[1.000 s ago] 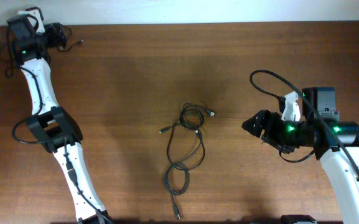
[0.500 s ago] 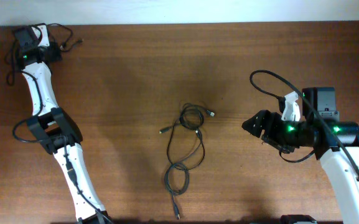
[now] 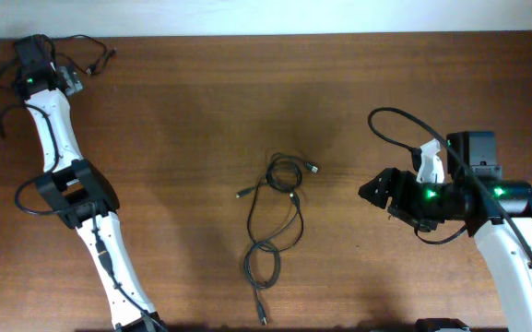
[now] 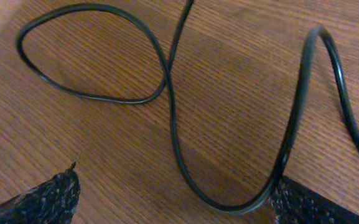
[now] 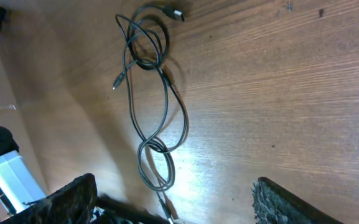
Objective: Untangle cables
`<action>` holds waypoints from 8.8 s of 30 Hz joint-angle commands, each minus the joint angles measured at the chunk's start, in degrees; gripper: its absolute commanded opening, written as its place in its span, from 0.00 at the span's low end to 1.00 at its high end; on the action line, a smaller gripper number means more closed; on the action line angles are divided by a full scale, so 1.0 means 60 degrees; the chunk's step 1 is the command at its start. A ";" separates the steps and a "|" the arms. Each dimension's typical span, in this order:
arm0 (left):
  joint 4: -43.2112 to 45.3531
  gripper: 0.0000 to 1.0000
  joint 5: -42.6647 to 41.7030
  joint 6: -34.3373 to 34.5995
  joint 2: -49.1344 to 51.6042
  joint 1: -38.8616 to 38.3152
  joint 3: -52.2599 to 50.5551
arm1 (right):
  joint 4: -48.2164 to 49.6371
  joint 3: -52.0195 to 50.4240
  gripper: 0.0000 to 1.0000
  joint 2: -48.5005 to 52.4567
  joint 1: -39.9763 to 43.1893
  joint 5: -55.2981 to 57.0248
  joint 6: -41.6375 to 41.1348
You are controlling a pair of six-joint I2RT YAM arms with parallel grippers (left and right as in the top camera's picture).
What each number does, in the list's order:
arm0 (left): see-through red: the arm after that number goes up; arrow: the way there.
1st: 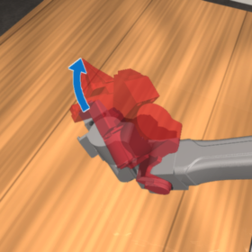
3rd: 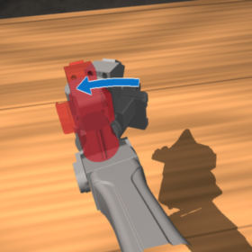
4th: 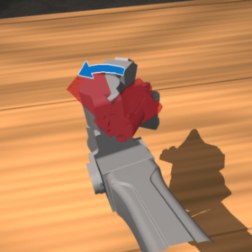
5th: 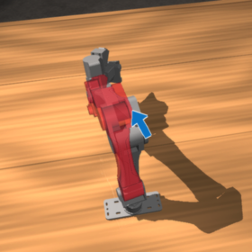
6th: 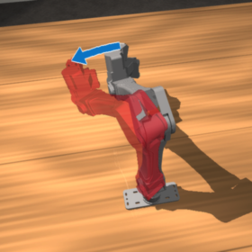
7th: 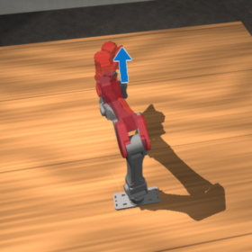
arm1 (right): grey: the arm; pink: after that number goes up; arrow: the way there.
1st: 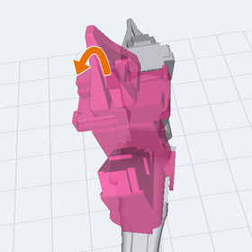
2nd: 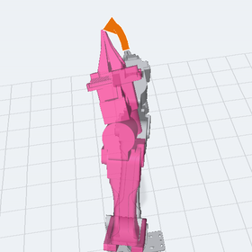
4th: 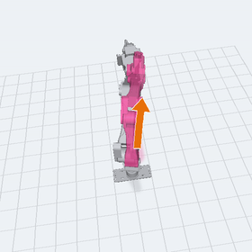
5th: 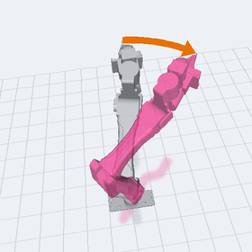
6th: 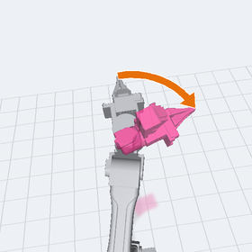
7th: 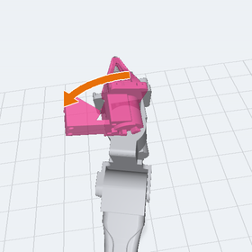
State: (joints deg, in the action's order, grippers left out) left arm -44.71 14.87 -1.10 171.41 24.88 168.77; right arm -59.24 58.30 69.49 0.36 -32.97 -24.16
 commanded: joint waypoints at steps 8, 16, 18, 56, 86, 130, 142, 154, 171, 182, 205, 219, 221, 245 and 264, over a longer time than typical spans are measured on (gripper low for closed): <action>-0.0040 0.99 -0.4506 0.2747 -0.2546 -0.0069 0.0076 | -0.0240 0.0051 0.98 0.0044 -0.0062 0.0047 0.0066; -0.4550 0.99 -1.1632 0.2422 -0.2572 -0.1654 0.0076 | -0.0244 0.0018 0.98 0.0051 -0.0062 0.0051 0.0069; -0.6455 0.99 -1.1621 0.0233 -0.2572 -0.2568 0.0076 | -0.0244 0.0018 0.98 0.0051 -0.0062 0.0051 0.0069; -0.3187 0.45 -0.5005 0.0907 -0.8688 -0.8404 -1.3198 | -0.0747 0.0015 0.98 0.0055 -0.0062 0.0113 0.1137; -0.2477 0.33 -0.3322 0.2036 -0.8688 -0.8721 -1.4411 | 0.0131 0.0015 0.99 0.0816 -0.0062 0.0117 0.1137; 0.3177 0.00 -1.3828 0.2703 -1.5078 -0.8728 -1.3223 | 0.1439 0.0015 0.98 0.1464 -0.0069 -0.2594 0.1599; 0.4998 0.00 -1.4484 0.4896 -1.5260 -0.6685 -1.3227 | 0.0984 0.0018 0.98 0.1461 -0.0069 -0.1432 0.1501; 0.2940 0.00 -1.2684 0.4714 -1.5252 -0.7053 -1.3245 | 0.3126 0.0018 0.98 0.1461 -0.0069 -0.6856 0.2703; 0.8987 0.00 -1.5023 0.8185 -1.5289 -0.8014 -1.3245 | 0.3355 0.0015 0.99 0.1464 -0.0069 -0.2098 0.0197; 0.9825 0.00 -1.4473 0.9464 -1.5278 -0.6430 -1.3245 | 0.2051 0.0018 0.98 0.1461 -0.0058 -0.1388 0.0277; 0.8167 0.00 -1.5209 0.8357 -1.5278 -0.7872 -1.3245 | 0.2546 0.0251 0.98 0.0994 0.1067 -0.4900 0.0306; 0.8149 0.00 -1.4728 0.7275 -1.5274 -0.7872 -1.3245 | 0.1016 0.0251 0.98 0.0994 0.1060 -0.4932 0.1067; 0.8149 0.00 -1.4735 0.7271 -1.5274 -0.7872 -1.3245 | 0.1067 0.0251 0.98 0.0994 0.1060 -0.4929 0.1064; 0.8947 0.00 -1.5081 0.6218 -1.5271 -0.7861 -1.3245 | 0.0834 0.0251 0.98 0.0994 -0.0678 -0.4051 0.0510; 1.0258 0.00 -1.4207 0.8717 -1.5282 -0.4983 -1.3242 | -0.0747 0.0102 0.13 0.1067 -0.0681 0.0954 0.0408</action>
State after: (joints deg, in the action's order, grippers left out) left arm 15.94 -71.99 46.41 80.36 -10.33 88.73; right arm -63.64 59.05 76.27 -3.57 -33.10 -20.99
